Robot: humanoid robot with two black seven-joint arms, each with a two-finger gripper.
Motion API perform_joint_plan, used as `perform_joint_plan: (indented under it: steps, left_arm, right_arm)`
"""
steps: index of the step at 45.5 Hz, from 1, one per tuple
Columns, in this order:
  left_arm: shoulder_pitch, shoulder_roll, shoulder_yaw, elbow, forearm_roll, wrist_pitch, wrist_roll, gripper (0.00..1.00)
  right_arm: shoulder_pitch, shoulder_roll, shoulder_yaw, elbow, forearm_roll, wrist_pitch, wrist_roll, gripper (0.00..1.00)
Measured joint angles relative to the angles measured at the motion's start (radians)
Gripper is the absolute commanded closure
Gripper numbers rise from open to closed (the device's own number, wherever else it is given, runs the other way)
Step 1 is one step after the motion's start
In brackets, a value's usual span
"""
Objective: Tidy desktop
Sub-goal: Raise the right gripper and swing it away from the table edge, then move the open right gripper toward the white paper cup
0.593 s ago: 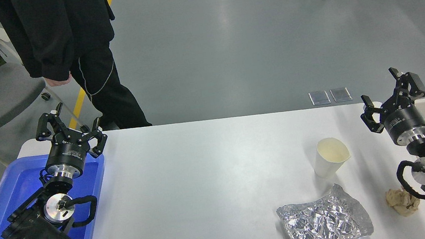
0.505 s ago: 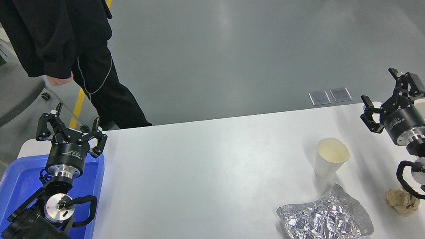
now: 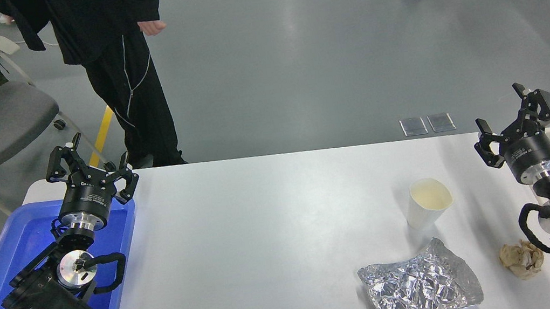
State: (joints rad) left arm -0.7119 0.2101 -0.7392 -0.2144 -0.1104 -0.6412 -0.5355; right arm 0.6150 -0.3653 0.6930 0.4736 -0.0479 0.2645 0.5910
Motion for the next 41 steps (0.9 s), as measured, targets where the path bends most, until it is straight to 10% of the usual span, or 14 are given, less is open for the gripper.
perform_joint_plan:
  steps: [41]
  left_arm:
    - [0.000, 0.000, 0.000, 0.000, 0.000, 0.000, 0.000, 0.00]
  right_arm:
    - [0.078, -0.391, -0.115, 0.465, -0.271, 0.026, -0.293, 0.00]
